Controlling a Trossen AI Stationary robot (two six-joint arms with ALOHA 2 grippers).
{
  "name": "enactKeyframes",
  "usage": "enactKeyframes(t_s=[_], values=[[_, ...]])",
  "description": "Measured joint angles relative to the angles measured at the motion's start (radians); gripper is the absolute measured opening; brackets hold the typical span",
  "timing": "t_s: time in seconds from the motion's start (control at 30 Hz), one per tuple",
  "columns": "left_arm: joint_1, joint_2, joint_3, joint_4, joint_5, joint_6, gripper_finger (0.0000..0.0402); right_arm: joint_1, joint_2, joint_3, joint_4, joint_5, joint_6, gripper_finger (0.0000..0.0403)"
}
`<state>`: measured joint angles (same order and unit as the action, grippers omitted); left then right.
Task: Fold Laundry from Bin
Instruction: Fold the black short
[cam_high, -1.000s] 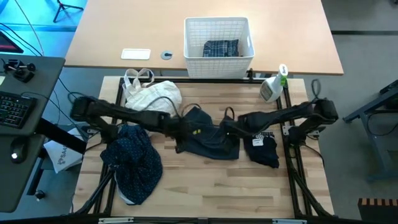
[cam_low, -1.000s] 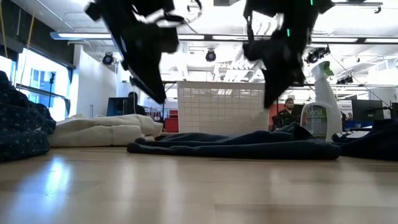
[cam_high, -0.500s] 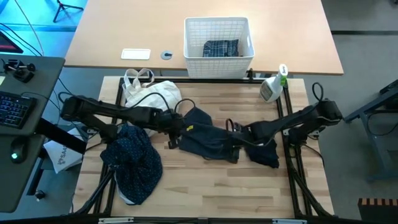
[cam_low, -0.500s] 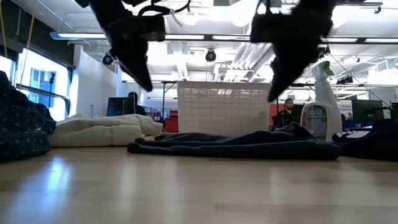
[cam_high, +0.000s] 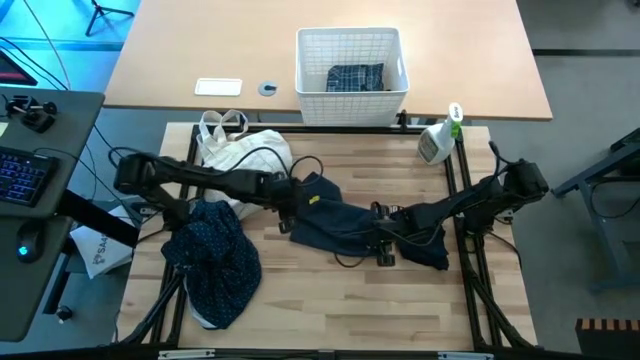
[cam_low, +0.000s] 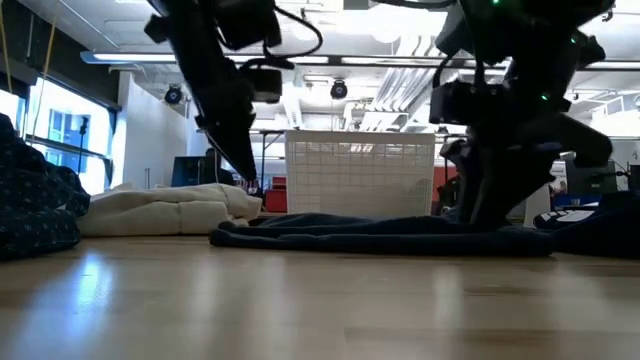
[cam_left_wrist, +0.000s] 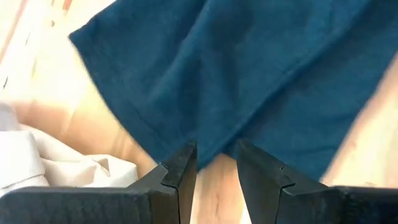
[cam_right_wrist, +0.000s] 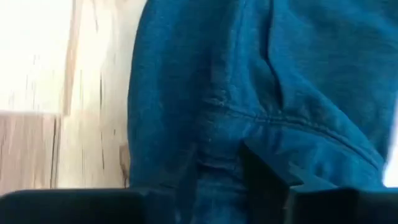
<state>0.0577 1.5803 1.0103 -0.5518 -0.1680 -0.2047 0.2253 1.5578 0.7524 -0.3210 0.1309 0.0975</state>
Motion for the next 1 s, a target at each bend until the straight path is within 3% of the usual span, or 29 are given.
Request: enactKeyframes(t_s=[0.2,0.37,0.47,0.57,0.8,1.0], values=[[0.031,0.043,0.000,0.040,-0.005,0.088,0.0099,-0.003,-0.011,0.001,-0.054,0.003,-0.026,0.0012],[0.058,0.051,0.000,0.024,-0.026,0.111,0.0099,-0.003,-0.086,0.055,-0.144,0.001,-0.106,0.0008],[0.077,0.051,0.000,0.021,0.030,0.137,0.0101,-0.012,-0.155,0.090,-0.229,0.011,-0.138,0.0005],[0.091,0.056,0.000,0.031,0.139,0.265,0.0112,-0.036,-0.225,0.117,-0.312,0.037,-0.118,0.0005],[0.102,0.128,0.002,0.127,0.244,0.559,0.0163,-0.095,-0.323,0.125,-0.356,0.015,-0.025,0.0003],[0.085,0.219,0.001,0.107,0.138,0.558,0.0179,-0.101,-0.320,0.126,-0.397,0.010,0.034,0.0002]])
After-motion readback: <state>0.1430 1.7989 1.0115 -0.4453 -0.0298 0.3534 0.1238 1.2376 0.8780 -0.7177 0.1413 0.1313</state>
